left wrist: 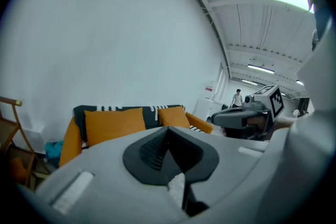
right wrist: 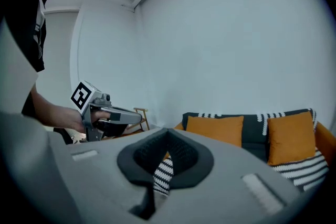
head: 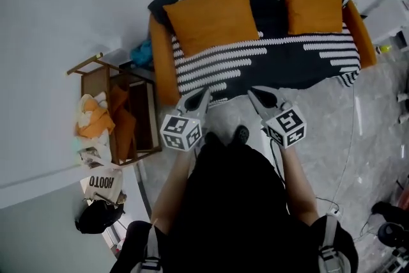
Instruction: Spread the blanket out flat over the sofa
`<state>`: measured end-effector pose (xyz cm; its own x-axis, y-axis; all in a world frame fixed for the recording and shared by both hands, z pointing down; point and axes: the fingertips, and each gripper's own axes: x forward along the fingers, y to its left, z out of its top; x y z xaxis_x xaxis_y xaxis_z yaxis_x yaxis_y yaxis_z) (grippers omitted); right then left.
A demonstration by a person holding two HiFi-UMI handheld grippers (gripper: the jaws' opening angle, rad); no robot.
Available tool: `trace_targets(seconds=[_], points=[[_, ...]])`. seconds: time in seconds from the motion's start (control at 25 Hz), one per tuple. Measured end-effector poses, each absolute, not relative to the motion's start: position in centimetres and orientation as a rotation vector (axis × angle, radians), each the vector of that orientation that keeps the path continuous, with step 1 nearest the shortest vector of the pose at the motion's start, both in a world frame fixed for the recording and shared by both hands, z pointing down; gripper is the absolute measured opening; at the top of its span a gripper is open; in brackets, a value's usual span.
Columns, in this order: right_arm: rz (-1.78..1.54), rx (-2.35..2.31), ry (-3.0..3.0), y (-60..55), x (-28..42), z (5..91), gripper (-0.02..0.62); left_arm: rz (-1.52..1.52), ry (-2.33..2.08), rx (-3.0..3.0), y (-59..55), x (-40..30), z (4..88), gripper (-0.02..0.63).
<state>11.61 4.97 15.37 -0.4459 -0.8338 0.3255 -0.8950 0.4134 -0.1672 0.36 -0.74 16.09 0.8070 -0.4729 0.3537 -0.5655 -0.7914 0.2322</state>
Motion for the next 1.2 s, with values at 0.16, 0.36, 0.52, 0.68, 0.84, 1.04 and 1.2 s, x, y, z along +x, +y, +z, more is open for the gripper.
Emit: trace_targets(seconds=[0.16,0.36,0.52,0.68,0.84,1.04,1.2], points=[[0.424,1.553,-2.525,4.4,11.5,12.5,0.002,0.346,-0.727,2.736,-0.5,2.2,12.1,0.011],[0.373,1.59,-2.577,4.8,11.6,9.7,0.002,0.293,-0.635,2.799,0.5,4.4,8.8,0.011],[0.348,1.64,-2.604,5.4,12.1,7.3,0.002,0.281,-0.588,2.851,1.4,5.9,6.9,0.011],[0.324,1.651,-2.614,6.1,12.0,5.8,0.002,0.276,-0.553,2.879,2.2,6.5,5.9,0.011],[0.313,1.67,-2.622,6.2,11.9,5.6,0.002,0.273,-0.543,2.883,2.4,6.3,5.6,0.011],[0.295,1.679,-2.599,6.6,11.8,5.3,0.002,0.292,-0.546,2.881,2.6,6.2,5.6,0.011],[0.304,1.673,-2.6,7.0,11.4,5.2,0.002,0.287,-0.536,2.885,3.2,6.1,5.5,0.011]])
